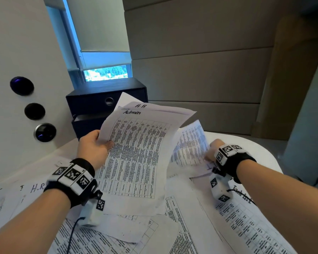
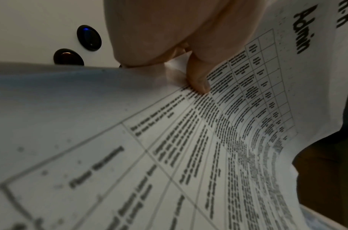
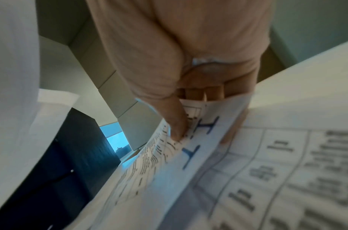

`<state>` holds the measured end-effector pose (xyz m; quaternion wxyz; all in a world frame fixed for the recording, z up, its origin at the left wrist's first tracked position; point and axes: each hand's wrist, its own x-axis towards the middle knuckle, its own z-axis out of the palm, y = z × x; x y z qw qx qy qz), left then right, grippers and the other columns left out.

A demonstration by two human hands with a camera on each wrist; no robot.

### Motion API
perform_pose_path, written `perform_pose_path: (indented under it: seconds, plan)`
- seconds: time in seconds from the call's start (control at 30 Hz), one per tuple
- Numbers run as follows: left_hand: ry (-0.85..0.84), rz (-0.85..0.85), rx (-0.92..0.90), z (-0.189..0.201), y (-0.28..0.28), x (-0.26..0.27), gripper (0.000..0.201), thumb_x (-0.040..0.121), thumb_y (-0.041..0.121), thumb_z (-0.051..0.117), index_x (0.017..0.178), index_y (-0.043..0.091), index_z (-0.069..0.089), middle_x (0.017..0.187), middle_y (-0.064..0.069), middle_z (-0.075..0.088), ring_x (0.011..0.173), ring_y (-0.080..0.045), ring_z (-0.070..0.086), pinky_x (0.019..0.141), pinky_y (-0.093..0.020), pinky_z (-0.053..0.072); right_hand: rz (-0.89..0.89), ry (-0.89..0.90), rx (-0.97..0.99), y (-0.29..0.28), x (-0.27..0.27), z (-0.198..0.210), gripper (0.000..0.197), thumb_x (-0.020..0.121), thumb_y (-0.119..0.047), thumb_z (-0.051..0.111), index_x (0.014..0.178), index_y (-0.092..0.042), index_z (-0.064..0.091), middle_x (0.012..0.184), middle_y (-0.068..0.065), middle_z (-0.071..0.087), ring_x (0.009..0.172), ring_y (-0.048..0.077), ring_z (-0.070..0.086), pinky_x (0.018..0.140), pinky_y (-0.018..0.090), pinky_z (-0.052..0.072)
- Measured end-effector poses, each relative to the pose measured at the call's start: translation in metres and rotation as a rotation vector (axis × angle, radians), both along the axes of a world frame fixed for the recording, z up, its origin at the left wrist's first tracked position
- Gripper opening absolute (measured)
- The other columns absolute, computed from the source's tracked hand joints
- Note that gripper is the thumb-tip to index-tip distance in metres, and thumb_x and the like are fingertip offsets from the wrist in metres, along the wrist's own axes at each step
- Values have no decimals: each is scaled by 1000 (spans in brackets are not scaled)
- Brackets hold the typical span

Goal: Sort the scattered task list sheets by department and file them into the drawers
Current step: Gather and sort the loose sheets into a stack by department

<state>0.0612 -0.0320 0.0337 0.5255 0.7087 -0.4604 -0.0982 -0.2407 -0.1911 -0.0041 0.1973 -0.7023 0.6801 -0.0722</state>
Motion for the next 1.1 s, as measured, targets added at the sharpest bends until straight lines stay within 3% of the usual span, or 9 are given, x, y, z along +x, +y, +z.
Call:
perform_pose_path:
  seconds: [0.17,0.37,0.57,0.63,0.77,0.87,0.97,1.03,1.1]
  plan:
    - [34,-135,12,16,6,-1,27,86,4,66,104,24,66,93,13,67,96,-13,63,96,-40,47,8,-229,-321,-6,-18,45,14,88,-16,58,74,-16,61,78,5,62,79,26,61,69,29,47]
    - [-210,-317,-97,47,17,-24,32,82,0,69,84,31,69,88,16,67,83,2,60,77,-23,46,405,-213,-437,22,-18,125,15,84,-12,69,96,-20,72,86,2,68,78,14,60,70,21,42]
    - [-659,-337,-113,66,13,-53,18,70,15,61,82,7,72,127,-11,54,118,-33,47,103,-54,34,687,-81,-477,64,16,166,20,78,-15,77,97,-18,77,81,-7,72,61,-7,57,56,7,41]
    - [-797,-342,-29,67,10,-64,6,74,12,66,71,16,69,137,-9,49,125,-33,43,106,-61,25,707,-141,-485,73,20,173,19,76,-13,78,94,-21,78,76,-11,71,56,-11,56,59,3,44]
    - [-781,-400,-3,55,-5,-83,52,79,3,65,58,46,45,141,5,44,134,-19,36,115,-59,2,742,-188,-473,84,14,181,18,74,-14,80,90,-22,78,69,-14,70,55,-11,56,61,6,45]
    - [-718,-387,-60,45,-19,-92,49,75,-4,64,58,39,50,131,2,52,121,-24,48,112,-61,13,718,-231,-441,80,4,173,18,73,-14,80,90,-20,78,70,-12,71,55,-11,55,61,6,45]
    - [-821,-356,-62,42,-32,-99,20,72,-3,62,68,16,67,126,-4,56,115,-28,51,107,-61,23,681,-374,-387,75,-5,159,18,72,-10,81,88,-17,78,62,-16,69,65,-4,59,74,16,50]
    - [-880,-365,-38,42,-41,-106,16,73,0,55,73,10,68,99,-3,65,99,-26,57,106,-55,30,694,-458,-366,73,-13,149,10,77,-12,78,87,-15,77,69,-4,73,70,5,62,78,26,53]
    - [-796,-418,-54,41,-51,-110,19,75,-2,54,73,9,69,76,1,64,79,-26,60,89,-44,48,605,-580,-360,63,-23,132,16,88,-30,66,87,-18,76,83,10,74,75,16,66,78,34,54]
